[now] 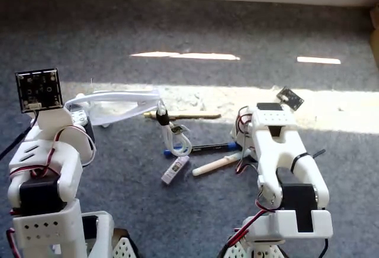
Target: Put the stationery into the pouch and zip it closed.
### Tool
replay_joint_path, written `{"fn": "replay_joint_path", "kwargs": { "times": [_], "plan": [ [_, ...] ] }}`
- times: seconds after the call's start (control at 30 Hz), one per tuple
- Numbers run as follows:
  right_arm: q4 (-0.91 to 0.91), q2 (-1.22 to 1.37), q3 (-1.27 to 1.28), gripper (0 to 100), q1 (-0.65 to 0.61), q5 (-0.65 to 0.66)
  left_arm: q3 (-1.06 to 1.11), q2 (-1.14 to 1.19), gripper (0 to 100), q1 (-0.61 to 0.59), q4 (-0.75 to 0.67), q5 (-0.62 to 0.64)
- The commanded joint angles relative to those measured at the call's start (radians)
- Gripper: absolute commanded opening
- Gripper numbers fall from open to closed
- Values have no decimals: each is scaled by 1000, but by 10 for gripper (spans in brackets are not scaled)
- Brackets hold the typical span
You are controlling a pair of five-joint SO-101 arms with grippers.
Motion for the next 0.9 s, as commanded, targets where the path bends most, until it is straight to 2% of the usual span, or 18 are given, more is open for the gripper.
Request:
{"fn": "replay_joint_path", "kwargs": {
  "times": [0.0, 0.33, 0.6, 0.87],
  "plan": [
    [10, -5, -38, 110, -21, 14, -2, 19, 7, 12, -6, 9],
    [4, -4, -28, 108, -16, 14, -2, 19, 7, 12, -5, 9],
    [2, 120, -18, 105, -15, 20, -2, 19, 7, 12, -5, 9],
    [10, 85, -18, 105, -15, 21, -2, 19, 7, 12, -5, 9]
  ]
}}
